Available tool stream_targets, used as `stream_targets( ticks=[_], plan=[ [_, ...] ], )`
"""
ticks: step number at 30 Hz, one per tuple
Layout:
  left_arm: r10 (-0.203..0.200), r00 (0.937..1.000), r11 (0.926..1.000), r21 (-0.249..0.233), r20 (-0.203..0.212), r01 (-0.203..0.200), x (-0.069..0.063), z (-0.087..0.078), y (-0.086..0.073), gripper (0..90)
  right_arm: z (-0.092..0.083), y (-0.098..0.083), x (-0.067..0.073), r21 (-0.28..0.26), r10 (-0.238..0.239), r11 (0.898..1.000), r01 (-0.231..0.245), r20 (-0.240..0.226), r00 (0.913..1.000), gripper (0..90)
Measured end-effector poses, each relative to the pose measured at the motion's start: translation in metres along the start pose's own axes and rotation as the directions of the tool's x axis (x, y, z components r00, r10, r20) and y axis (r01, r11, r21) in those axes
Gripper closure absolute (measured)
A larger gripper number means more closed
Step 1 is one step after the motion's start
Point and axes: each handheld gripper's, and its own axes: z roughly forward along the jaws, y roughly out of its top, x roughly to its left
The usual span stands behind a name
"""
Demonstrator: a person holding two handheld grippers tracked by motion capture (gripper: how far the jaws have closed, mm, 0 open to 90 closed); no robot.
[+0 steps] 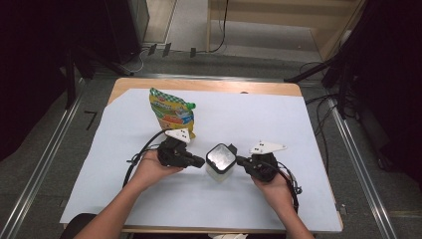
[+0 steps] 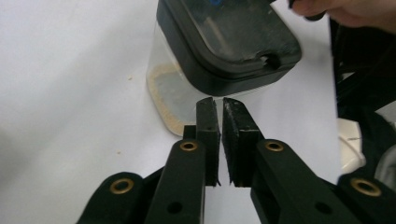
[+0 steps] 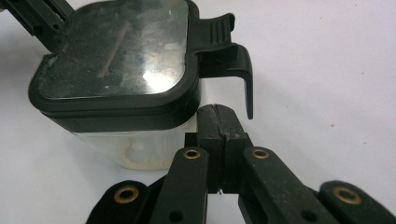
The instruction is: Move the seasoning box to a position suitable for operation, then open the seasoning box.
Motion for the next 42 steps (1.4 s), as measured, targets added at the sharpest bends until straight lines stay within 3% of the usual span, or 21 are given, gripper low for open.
stream_targets(
  ticks=[17,22,29,42],
  plan=[
    [0.004,0.9998,0.9998,-0.020,-0.017,-0.004,0.001,0.001,-0.002,86.5,0.008,0.000,0.001,0.034,0.014,0.999,-0.015,0.012,0.9998,90.0],
    [-0.012,0.9998,0.9993,-0.036,-0.013,0.011,0.002,0.001,-0.004,88.2,0.009,0.000,0.003,0.050,0.013,0.999,-0.013,0.007,0.9999,90.0],
    [-0.027,0.9985,0.9985,-0.049,-0.047,0.025,0.003,0.001,-0.004,86.3,0.007,-0.001,0.005,0.054,0.012,0.998,-0.012,-0.001,0.9999,90.0],
    [-0.045,0.9969,0.9969,-0.068,-0.064,0.040,0.009,0.001,-0.004,86.4,0.003,-0.003,0.014,0.071,-0.002,0.997,0.004,-0.026,0.9997,90.0]
  ],
)
